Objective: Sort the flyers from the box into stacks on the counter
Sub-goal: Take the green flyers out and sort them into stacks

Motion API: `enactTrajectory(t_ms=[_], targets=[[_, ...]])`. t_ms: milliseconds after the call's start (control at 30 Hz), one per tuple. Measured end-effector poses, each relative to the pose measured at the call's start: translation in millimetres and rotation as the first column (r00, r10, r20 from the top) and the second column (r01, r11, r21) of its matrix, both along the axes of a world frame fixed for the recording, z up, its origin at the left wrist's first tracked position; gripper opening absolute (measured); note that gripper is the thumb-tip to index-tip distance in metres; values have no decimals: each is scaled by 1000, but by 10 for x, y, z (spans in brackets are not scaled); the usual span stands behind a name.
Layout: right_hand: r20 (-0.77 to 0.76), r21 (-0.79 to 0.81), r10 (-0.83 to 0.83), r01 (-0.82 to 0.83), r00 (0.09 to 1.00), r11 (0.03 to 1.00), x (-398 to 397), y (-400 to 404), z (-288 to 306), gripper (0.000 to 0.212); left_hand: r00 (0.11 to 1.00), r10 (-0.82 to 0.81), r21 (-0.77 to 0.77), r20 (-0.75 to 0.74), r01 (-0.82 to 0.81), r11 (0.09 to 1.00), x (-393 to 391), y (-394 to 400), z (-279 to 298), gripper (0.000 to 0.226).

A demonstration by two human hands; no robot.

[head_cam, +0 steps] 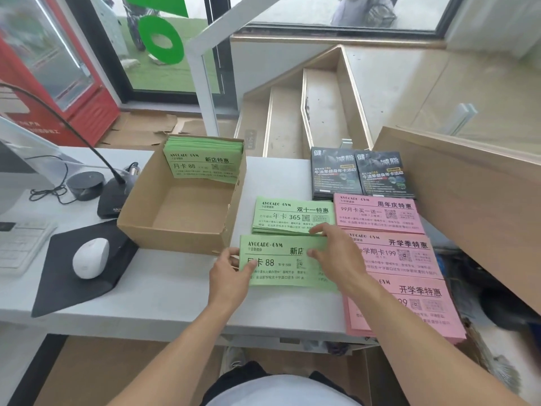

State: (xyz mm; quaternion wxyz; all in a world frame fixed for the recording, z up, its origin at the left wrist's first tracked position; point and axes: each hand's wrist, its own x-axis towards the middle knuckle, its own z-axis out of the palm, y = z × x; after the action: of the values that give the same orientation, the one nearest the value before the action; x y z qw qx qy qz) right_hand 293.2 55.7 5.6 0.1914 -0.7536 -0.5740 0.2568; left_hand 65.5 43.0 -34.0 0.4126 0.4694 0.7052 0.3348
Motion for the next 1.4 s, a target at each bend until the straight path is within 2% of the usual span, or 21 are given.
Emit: enactTrajectory(t_ms=[100,167,233,367,467,633,867,1133,1267,1400], targets=[[215,3,52,-54,975,999,-76,103,-96,40,997,-62,-12,-50,61,998,-17,103,-36,34],[387,54,59,-87,920,995,-115,86,-195,46,992,-106,-28,-73,104,994,-29,138,-73,48],[462,91,83,-140,883,986,-180,-1,-271,54,987,-137,-51,-77,134,990,-44,139,-120,62],[337,13,280,-302,899,953,-340,-284,-321,44,977,-197,-81,-80,190,978,-82,92,-164,67],[324,-49,358,-362,876,931,-380,-418,-393,46,973,-220,-89,-69,213,973,-73,74,-155,65],[373,-36,305,-315,876,948,-303,-388,-464,55,958,-263,-110,-116,251,962,-45,91,-141,66],[379,-38,279,-287,882,957,-137,-353,-433,48,932,-334,-157,-143,312,937,41,-2,-177,72],[344,-89,291,-277,893,957,-157,-310,-341,43,937,-321,-146,-136,302,942,41,26,-197,80],[336,-71,265,-256,904,964,-178,-281,-305,41,947,-297,-109,-122,285,952,77,30,-194,80],[364,-149,306,-269,880,952,-198,-236,-259,37,957,-268,-34,-112,266,963,89,13,-109,75]])
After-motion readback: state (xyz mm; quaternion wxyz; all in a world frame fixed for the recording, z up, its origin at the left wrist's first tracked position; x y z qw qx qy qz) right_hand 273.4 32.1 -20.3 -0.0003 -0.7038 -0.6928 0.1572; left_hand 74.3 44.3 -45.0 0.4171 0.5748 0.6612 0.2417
